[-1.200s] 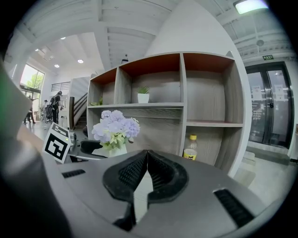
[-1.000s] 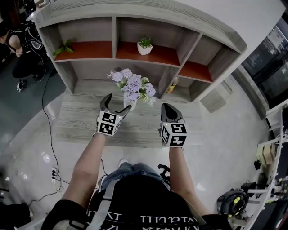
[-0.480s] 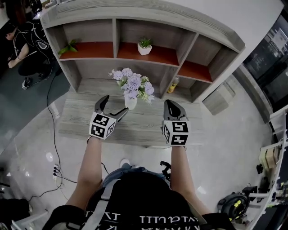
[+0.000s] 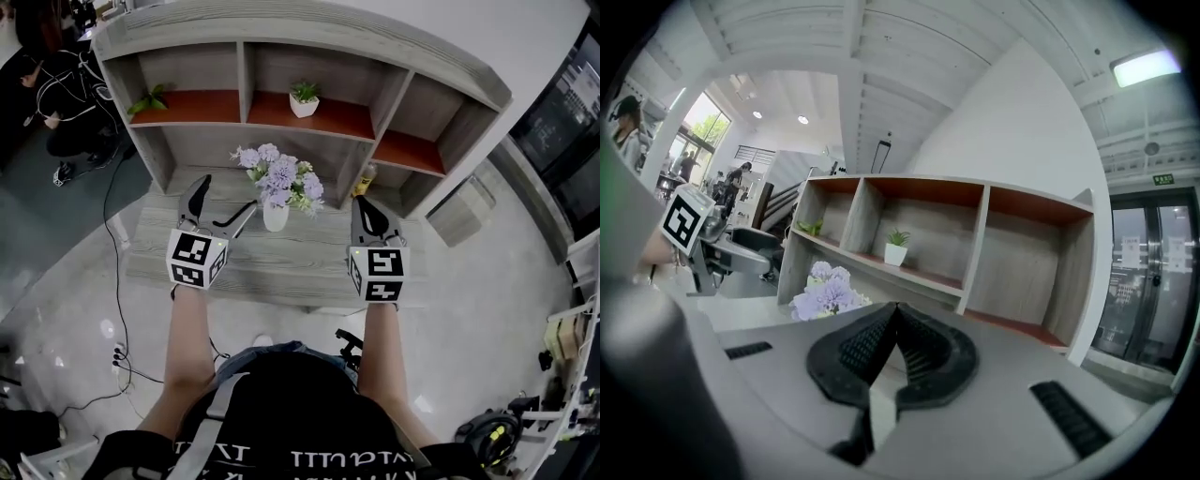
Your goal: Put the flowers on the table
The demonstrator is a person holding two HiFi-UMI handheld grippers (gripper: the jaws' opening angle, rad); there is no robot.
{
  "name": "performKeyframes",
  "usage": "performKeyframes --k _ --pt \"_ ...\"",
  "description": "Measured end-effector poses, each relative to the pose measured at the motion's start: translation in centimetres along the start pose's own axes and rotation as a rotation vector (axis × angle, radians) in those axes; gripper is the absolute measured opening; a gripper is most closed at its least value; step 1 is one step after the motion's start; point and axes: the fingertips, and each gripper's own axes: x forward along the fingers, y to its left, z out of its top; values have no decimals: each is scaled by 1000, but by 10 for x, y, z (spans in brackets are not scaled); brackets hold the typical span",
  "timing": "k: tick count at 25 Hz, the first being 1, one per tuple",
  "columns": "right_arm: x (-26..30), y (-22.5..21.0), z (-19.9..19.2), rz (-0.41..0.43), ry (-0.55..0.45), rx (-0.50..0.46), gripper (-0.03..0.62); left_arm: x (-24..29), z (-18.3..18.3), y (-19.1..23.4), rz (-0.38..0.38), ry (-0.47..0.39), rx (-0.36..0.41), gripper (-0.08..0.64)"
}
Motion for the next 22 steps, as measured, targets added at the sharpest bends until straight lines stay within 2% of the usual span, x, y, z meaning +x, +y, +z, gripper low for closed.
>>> performKeyframes --k 2,8,10,11,15,18,22 --pt "-1 -1 11 3 -15 -16 15 -2 17 5 25 -39 19 409" --pt "-2 -10 51 34 -110 0 15 -9 55 24 142 -115 66 159" --pt "-1 -13 59 32 -130 12 15 -12 62 34 183 -133 38 44" --pt "-1 -14 64 32 -140 19 15 -13 65 40 198 -136 12 12" --pt "-1 -15 81 60 -189 56 15 -17 79 57 222 -164 -58 12" --pt "2 -18 87 88 -199 93 15 -18 90 61 220 -192 -49 12" --pt "4 -25 88 54 -190 64 15 -15 100 61 209 -215 -26 12"
